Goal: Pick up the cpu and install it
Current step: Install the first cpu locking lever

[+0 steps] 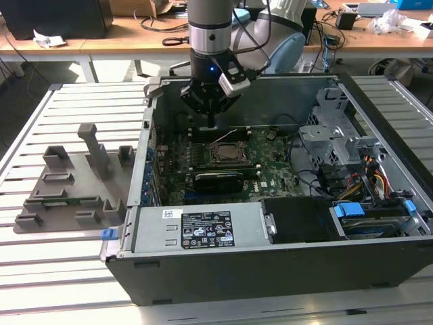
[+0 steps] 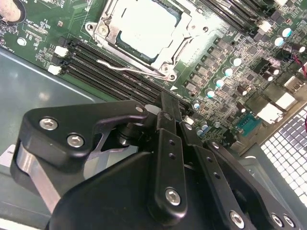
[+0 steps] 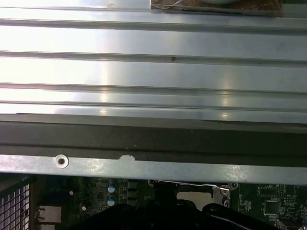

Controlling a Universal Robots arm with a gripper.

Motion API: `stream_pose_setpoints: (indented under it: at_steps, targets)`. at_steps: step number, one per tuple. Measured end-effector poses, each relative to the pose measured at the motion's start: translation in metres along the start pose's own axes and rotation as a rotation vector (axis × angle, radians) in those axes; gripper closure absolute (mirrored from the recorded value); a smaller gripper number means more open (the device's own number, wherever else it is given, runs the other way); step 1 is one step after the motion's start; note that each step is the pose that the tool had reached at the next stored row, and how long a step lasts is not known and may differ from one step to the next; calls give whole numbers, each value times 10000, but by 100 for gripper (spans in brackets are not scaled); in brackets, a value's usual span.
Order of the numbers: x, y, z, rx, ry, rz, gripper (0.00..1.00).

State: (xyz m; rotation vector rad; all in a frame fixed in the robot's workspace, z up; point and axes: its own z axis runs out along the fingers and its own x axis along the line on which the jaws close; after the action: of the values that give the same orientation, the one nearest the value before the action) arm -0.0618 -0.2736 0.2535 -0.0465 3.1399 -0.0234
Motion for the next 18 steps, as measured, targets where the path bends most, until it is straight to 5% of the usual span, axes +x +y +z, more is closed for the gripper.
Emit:
stream_pose_setpoints:
  at_steps: [18]
  targets:
    - [0, 3, 192, -1, -2, -24, 89]
